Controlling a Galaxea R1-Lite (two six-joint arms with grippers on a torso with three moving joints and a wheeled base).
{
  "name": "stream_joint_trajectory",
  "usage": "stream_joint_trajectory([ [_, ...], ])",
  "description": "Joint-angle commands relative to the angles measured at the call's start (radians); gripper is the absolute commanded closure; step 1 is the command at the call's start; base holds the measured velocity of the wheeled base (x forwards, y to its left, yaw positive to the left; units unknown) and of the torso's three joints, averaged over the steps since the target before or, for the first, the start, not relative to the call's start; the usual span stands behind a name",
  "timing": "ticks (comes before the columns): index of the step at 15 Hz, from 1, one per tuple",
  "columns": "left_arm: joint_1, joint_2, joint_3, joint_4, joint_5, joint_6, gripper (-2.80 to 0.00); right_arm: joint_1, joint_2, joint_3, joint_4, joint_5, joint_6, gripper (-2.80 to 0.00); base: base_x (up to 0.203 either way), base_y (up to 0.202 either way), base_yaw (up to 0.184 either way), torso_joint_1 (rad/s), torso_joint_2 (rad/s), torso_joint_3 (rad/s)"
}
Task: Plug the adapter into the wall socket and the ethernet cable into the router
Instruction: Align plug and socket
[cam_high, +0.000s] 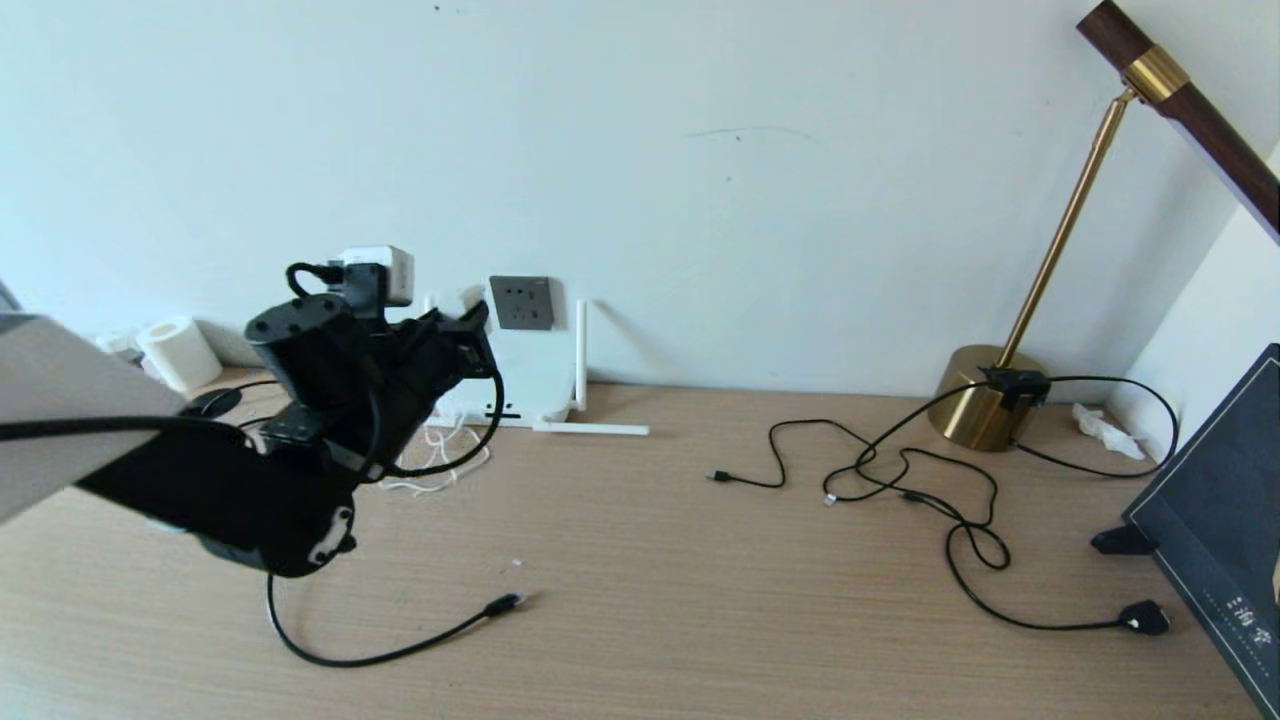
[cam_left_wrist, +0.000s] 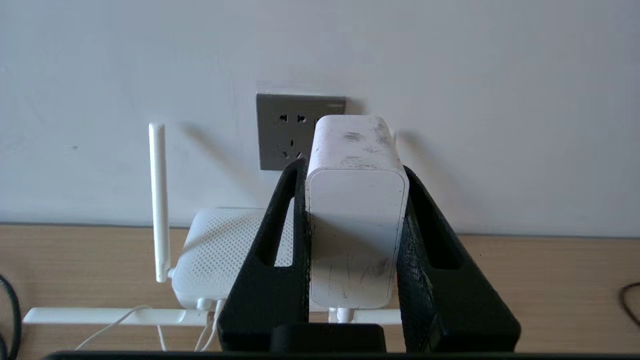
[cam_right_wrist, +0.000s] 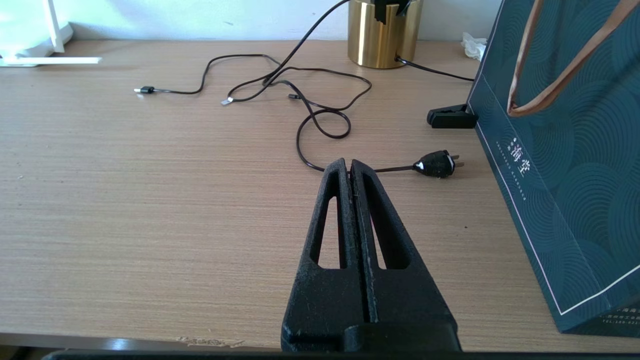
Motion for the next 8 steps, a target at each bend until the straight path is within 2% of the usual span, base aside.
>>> stream_joint_trajectory([
  [1,0.008,0.153,-0.062,-0.049,0.003,0.011,0.0,0.0,0.002,0.0,-0.001,0.0,0.001,0.0,0.0,0.0,0.0,0.0,0.0,0.0],
  [5,0.036,0.331,-0.22,-0.191,0.048,0.026,0.0,0.0,0.002,0.0,-0.001,0.0,0.001,0.0,0.0,0.0,0.0,0.0,0.0,0.0],
  [8,0.047,0.39,-0.311,-0.205,0.045,0.024,0.0,0.0,0.002,0.0,-0.001,0.0,0.001,0.0,0.0,0.0,0.0,0.0,0.0,0.0],
])
